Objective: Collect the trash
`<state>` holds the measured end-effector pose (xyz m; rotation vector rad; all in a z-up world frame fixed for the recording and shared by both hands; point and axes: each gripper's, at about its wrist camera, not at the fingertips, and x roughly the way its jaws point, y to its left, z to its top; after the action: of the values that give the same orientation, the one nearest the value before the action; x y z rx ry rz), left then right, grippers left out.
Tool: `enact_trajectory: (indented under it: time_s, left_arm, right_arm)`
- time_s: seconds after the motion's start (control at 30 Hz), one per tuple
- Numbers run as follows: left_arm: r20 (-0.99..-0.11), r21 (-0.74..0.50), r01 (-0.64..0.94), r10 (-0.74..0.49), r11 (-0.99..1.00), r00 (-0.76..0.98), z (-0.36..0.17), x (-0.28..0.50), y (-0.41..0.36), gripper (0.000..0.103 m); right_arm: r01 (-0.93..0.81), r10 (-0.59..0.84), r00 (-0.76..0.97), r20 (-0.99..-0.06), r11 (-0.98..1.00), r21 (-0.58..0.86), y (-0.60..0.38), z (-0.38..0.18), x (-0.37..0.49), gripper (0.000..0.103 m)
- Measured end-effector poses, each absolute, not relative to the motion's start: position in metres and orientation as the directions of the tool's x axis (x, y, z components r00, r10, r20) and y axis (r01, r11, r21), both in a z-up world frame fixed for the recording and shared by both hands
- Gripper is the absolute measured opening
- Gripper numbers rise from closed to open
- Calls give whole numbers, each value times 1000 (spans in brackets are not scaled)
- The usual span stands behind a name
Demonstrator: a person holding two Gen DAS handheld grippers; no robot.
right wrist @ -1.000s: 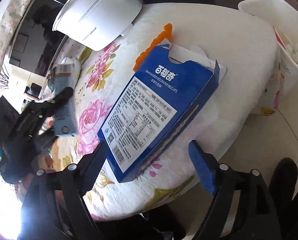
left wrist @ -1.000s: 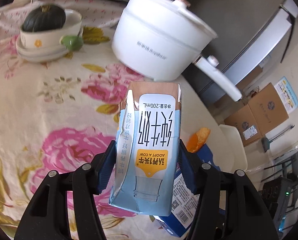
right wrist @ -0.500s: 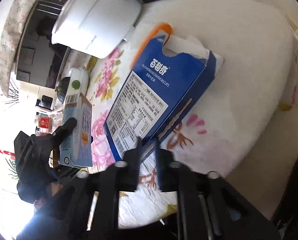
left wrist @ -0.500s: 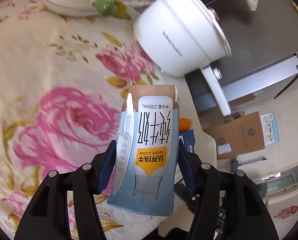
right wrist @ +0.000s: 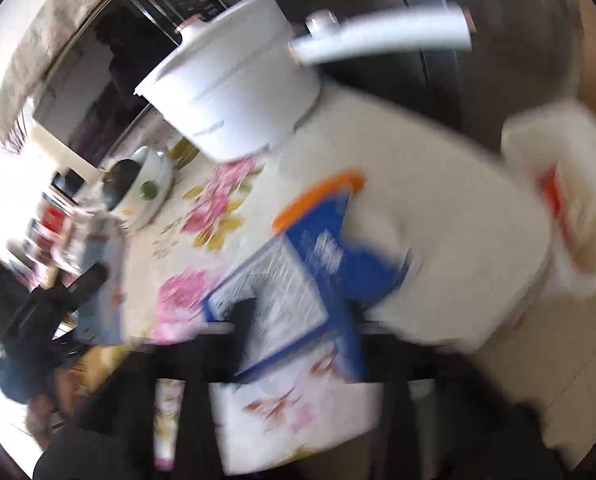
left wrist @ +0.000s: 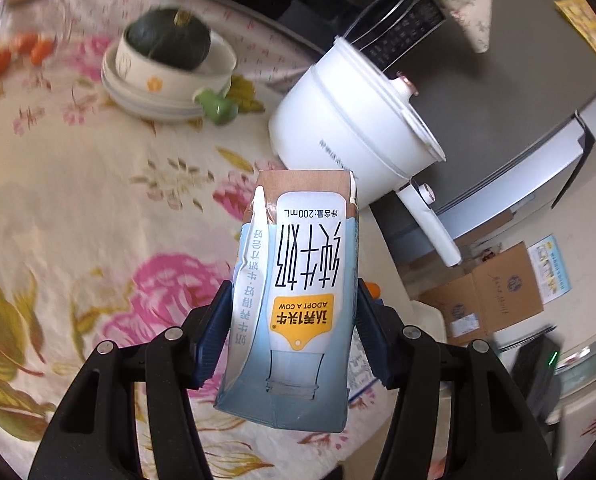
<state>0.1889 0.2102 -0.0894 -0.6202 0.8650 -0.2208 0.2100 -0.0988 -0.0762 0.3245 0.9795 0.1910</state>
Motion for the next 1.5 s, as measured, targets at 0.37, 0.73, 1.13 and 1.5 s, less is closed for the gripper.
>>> enact_trajectory:
  time_s: [0.37,0.73,1.13,1.5]
  left_arm:
    - [-663,-584,-67,-428,809,614,-99,198,213,58]
    - [-676,-568,-52,-429,822,599,-100,206,213,58]
    - [-671,-575,-53,-433,816,602,-96,202,218,58]
    - [-612,-621,-113,-389,776,689,-71,189,278,58]
  right_arm:
    - [-480,-46,417,-908,837,-263,-18,-117,314,74]
    - [-545,-2,260,-966,825,-149,-26,-135,347,67]
    - [-672,55,353,-934,709,-212,-29,-111,313,71]
    - [-960,108,266,-958,125,-252,40,-97,196,96]
